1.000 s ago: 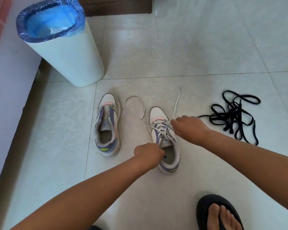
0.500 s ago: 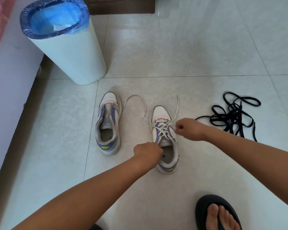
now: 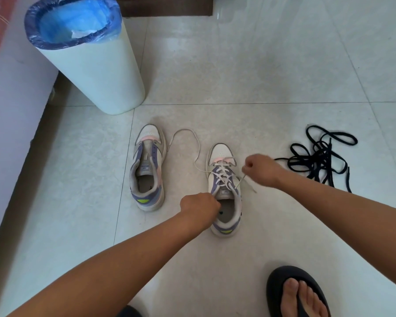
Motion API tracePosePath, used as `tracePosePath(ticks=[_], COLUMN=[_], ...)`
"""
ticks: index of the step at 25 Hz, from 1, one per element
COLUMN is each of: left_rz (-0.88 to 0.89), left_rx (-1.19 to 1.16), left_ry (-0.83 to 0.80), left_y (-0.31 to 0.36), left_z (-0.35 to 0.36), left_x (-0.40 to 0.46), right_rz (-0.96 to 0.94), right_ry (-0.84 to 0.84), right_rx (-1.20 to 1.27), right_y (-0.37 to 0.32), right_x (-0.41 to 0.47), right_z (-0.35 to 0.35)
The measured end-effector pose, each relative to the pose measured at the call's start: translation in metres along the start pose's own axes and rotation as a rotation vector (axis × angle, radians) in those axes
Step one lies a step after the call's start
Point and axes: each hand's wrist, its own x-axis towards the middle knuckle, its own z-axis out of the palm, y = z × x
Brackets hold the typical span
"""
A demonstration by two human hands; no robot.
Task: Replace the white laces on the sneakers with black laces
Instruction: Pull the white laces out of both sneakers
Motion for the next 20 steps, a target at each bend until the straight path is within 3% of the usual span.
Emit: tracePosePath(ticks=[2,4,6,9,12,15,17,18,20], left_rz=[0.002,0.001,0.0,-0.007,-0.011,-0.043,-0.085,-0.088,-0.077], left_rx=[-0.005,-0.009,-0.01,0.002,0.034,0.029,-0.037,-0.055,-0.051], left_ry=[0.01,0.018,0.022,0.024,0.025,0.053,0.058,0.066,0.133], left_y=[-0.001,-0.002,-0.003,-0.005,-0.007,-0.009,-0.014,-0.018,-0.022], left_z=[0.001,0.001,0.001,0.0,-0.001,-0.001,-0.001,-0.002,-0.005], left_x=[0.0,0.001,0.002,0.006,0.01,0.015,0.016,0.016,0.016], right_rz=[0.001,0.004,-0.022,-0.207,-0.308,-0.066,0.068,0.108,0.2], right_ry=[0.346,0.532,0.596,0.679,0.743,0.637,0.545,0.504,0.335], right_rx=[-0.283,-0.377,-0.461,-0.65,-0.68,-0.56,-0.344,-0.155,0.537], right_y=[0.009,0.022,0.033,0.045,0.046,0.036,0.03,0.025,0.014], right_x=[0.012,0.021,0.029,0.038,0.044,0.054,0.057,0.057,0.056], right_z=[-0.016,-0.027,-0.035,-0.048,-0.065,-0.078,-0.082,-0.082,-0.075])
